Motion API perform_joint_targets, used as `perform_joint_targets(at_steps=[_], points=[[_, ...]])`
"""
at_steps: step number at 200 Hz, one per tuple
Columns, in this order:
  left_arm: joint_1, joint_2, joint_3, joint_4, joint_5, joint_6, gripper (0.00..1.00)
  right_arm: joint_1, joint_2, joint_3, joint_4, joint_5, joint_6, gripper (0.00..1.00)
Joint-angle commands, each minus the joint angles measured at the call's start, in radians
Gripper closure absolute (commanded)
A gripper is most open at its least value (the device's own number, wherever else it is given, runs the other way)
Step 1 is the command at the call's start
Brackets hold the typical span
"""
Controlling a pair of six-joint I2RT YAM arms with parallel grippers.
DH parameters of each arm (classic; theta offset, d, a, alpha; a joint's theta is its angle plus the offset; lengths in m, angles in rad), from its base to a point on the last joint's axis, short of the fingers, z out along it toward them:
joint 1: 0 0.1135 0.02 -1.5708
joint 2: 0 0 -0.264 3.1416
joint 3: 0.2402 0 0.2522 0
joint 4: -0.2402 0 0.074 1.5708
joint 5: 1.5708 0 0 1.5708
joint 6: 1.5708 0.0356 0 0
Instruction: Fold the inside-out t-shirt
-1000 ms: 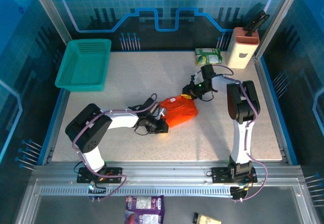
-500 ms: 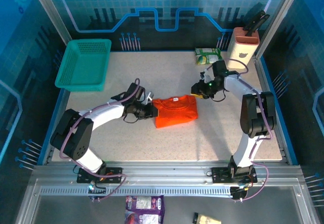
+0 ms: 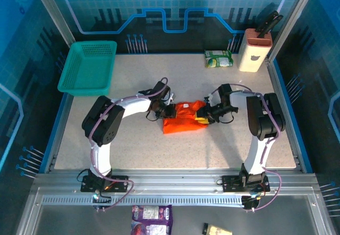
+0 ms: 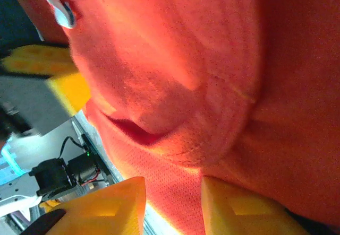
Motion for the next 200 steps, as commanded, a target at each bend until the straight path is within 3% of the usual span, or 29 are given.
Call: perform_joint_targets(at_steps=[1,32,68,111,158,200], points=[[0.024,0.049,0.044,-0.091,-0.086,0.095,0.93,0.035,-0.055,-0.048,0.023,0.006,0.042,0.66],[0.045,0.075,0.09,-0.098,-0.082,0.164,0.92,-0.011,-0.192,-0.075,0.008,0.065,0.075,0.65],[0.054,0.103,0.145,-0.101,-0.06,0.242,0.9,-0.05,-0.279,-0.074,-0.059,0.352,0.054,0.6],[0.058,0.161,0.21,-0.118,-0.042,0.294,0.89,-0.051,-0.195,-0.068,0.052,0.324,0.097,0.46],[0.058,0.174,0.23,-0.135,-0.036,0.315,0.89,-0.029,-0.1,-0.062,0.218,0.215,0.186,0.45],[0.058,0.171,0.229,-0.137,-0.027,0.315,0.88,-0.022,-0.031,-0.032,0.277,0.19,0.229,0.46]])
